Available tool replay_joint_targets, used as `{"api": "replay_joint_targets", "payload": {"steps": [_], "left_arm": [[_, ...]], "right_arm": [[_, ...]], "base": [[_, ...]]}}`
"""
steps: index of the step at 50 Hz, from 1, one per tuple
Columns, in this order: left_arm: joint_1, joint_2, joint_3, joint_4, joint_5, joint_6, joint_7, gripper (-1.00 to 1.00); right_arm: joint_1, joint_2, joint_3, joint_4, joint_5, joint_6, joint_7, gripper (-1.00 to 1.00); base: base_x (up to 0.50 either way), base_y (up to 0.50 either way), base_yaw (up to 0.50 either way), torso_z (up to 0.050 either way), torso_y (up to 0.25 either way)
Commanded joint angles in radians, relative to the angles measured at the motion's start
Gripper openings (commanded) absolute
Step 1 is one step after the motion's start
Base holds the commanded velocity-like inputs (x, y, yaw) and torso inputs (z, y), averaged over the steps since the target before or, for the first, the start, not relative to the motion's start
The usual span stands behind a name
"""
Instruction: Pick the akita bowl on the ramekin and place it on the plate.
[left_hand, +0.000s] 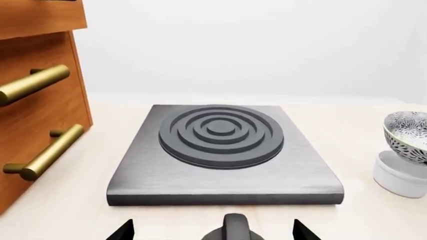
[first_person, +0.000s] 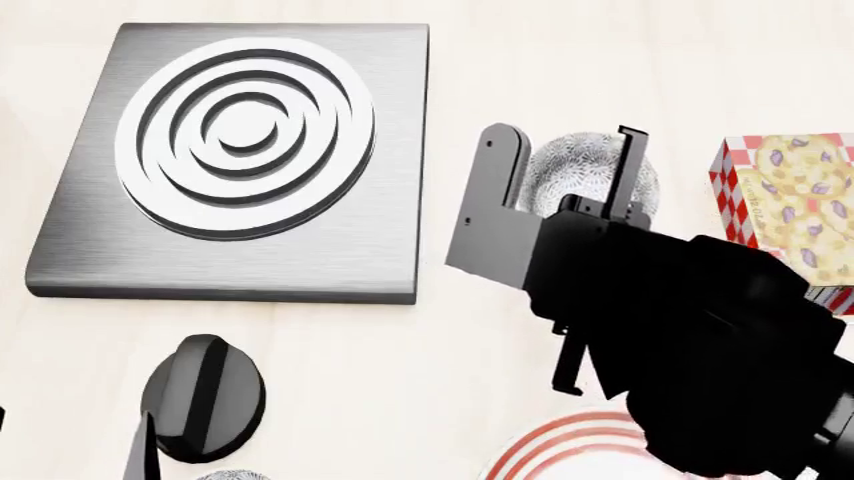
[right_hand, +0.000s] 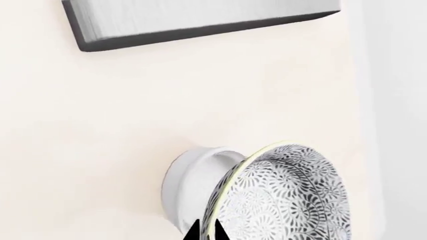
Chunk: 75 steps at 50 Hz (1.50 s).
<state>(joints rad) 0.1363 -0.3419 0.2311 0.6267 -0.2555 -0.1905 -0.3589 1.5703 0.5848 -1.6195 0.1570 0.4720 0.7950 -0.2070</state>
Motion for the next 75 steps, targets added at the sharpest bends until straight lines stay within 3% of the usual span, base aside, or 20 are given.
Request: {"api": "replay_joint_targets", "payload": {"steps": [1,13,25,39,55,65,75], "left_arm": [[0.0,-0.003,0.002,0.003,-0.007,-0.002,-0.003,1.0],[-0.004,-0.01,-0.004,0.02,-0.016,-0.015,-0.013,1.0],[0.0,-0.012,-0.003,0.021,-0.023,-0.006,-0.014,1.0],[-0.002,-0.016,0.003,0.024,-0.017,-0.005,-0.021,1.0],[-0.002,-0.016,0.018,0.014,-0.006,0.005,-0.025,1.0],[-0.004,-0.018,0.02,0.012,-0.009,0.005,-0.027,1.0],[-0.005,-0.021,0.02,0.014,-0.013,0.003,-0.031,1.0]], "right_arm": [[0.102,0.055,0.002,-0.101,-0.028,0.065,-0.019,-1.0],[0.221,0.107,-0.02,-0.267,-0.033,0.134,-0.08,-1.0],[0.401,0.159,-0.131,-0.459,-0.04,0.201,-0.29,-1.0],[0.482,0.236,-0.193,-0.722,-0.008,0.329,-0.351,-1.0],[0.461,0.394,-0.217,-1.025,0.08,0.498,-0.306,-1.0],[0.355,0.413,-0.113,-1.119,0.229,0.548,-0.237,-1.0],[0.291,0.403,-0.101,-1.167,0.277,0.592,-0.158,-1.0]], "base": [[0.0,0.0,0.0,0.0,0.0],[0.0,0.0,0.0,0.0,0.0],[0.0,0.0,0.0,0.0,0.0],[0.0,0.0,0.0,0.0,0.0],[0.0,0.0,0.0,0.0,0.0],[0.0,0.0,0.0,0.0,0.002],[0.0,0.0,0.0,0.0,0.0]]}}
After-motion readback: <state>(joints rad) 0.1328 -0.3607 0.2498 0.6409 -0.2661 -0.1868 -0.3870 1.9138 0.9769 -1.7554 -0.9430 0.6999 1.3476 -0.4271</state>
